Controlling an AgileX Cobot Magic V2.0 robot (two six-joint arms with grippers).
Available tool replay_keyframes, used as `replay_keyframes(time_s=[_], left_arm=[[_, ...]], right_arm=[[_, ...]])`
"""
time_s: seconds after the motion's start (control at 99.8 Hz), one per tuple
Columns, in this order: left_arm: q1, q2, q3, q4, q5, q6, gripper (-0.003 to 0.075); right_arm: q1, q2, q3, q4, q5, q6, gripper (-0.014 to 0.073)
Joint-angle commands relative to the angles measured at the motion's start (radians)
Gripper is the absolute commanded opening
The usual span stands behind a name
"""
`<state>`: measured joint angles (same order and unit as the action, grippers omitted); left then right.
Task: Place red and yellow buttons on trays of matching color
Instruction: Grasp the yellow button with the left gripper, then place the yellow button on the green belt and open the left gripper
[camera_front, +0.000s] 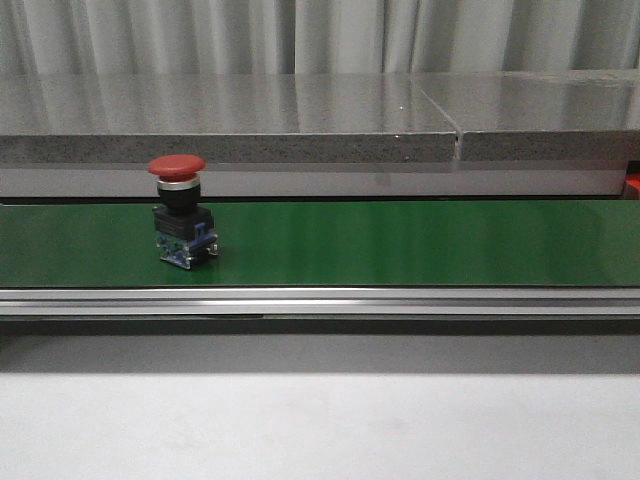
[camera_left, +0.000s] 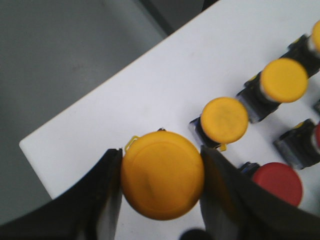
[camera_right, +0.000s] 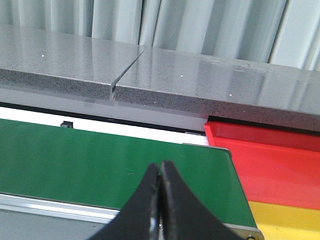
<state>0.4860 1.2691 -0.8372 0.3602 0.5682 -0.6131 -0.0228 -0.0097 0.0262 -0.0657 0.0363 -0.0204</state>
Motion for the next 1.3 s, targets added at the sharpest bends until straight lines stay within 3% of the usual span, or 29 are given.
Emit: replay_keyframes(time_s=[0.0,0.241,0.571,1.163,1.223,1.293], left_arm=[[-0.044,-0.097,-0.045,0.005,-0.026,0.02,0.006],[-0.237,-0.138,-0.167,-0.007,0.1,0.14,0.006],[-0.44,0.007,-0.315,-0.123,0.185,0.308,0.006],[-0.468,0.261,-0.35,-0.294,0.18,0.42,0.0068],[-0.468,0.266,-0.35,-0.294,0.18,0.42,0.0095],[-0.468,0.266,-0.35,-0.3,0.18,0.433,0.0185]], right_arm=[[0.001,0.0,-0.009,-0.009,-0.079,-0.001,-0.0068],[0.001,0.0,-0.009,-0.009,-0.079,-0.001,-0.0068],[0.001,0.0,-0.009,-0.009,-0.079,-0.001,-0.0068],[0.001,0.0,-0.009,-0.009,-0.079,-0.001,-0.0068],[0.001,0.0,-0.009,-0.009,-0.079,-0.001,-0.0068],[0.001,0.0,-0.009,-0.009,-0.079,-0.001,-0.0068]])
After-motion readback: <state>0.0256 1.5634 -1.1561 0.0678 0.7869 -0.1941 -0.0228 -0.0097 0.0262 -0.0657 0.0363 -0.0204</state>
